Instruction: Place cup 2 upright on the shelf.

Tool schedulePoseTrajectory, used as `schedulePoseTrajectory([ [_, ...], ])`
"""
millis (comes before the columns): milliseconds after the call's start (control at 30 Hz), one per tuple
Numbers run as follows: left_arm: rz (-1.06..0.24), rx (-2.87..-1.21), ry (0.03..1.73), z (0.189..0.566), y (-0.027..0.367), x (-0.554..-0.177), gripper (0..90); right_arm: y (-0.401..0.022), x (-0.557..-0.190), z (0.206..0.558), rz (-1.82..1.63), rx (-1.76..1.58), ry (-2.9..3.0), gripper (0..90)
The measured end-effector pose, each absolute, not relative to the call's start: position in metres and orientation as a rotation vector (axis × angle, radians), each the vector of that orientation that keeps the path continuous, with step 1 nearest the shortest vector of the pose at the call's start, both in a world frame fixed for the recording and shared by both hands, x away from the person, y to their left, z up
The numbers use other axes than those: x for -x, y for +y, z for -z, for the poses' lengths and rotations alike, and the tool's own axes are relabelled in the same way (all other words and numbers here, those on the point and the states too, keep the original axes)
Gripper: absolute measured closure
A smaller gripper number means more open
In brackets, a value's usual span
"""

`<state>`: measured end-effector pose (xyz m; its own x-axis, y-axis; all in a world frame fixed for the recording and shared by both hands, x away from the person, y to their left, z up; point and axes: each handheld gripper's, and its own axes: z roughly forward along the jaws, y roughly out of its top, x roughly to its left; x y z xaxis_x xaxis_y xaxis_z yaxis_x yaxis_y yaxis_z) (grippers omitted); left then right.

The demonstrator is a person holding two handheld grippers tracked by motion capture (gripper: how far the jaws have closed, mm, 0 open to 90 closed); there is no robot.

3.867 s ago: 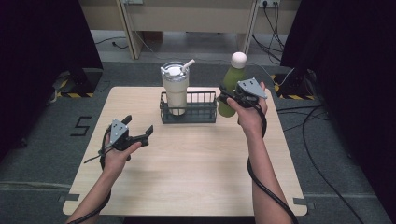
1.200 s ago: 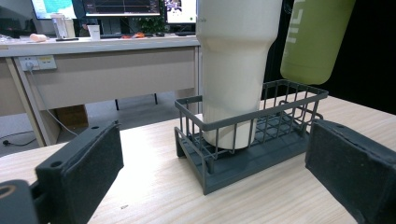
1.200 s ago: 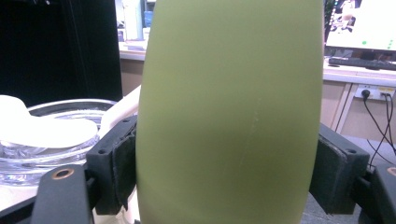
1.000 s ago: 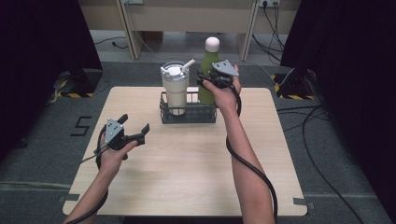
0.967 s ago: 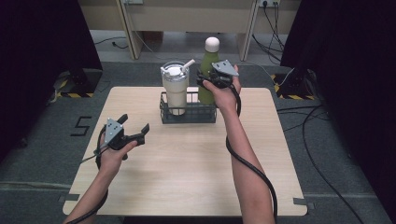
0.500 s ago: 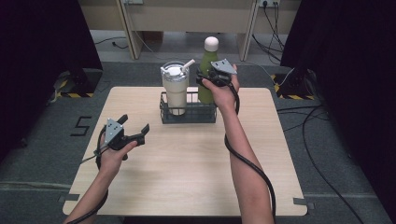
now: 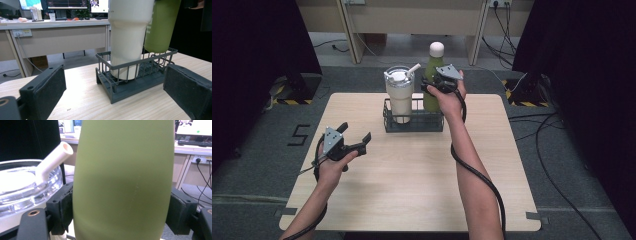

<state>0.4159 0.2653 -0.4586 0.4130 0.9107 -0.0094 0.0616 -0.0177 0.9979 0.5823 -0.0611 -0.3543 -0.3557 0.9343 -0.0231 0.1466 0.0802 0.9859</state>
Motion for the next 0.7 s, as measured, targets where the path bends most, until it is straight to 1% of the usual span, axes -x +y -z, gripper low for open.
schedulePoseTrajectory([
  [700, -0.858, -1.437, 0.932, 0.46, 0.265, -0.416, 3.6, -0.06, -0.588, 0.378, -1.31, -1.129, 1.658, 22.2],
])
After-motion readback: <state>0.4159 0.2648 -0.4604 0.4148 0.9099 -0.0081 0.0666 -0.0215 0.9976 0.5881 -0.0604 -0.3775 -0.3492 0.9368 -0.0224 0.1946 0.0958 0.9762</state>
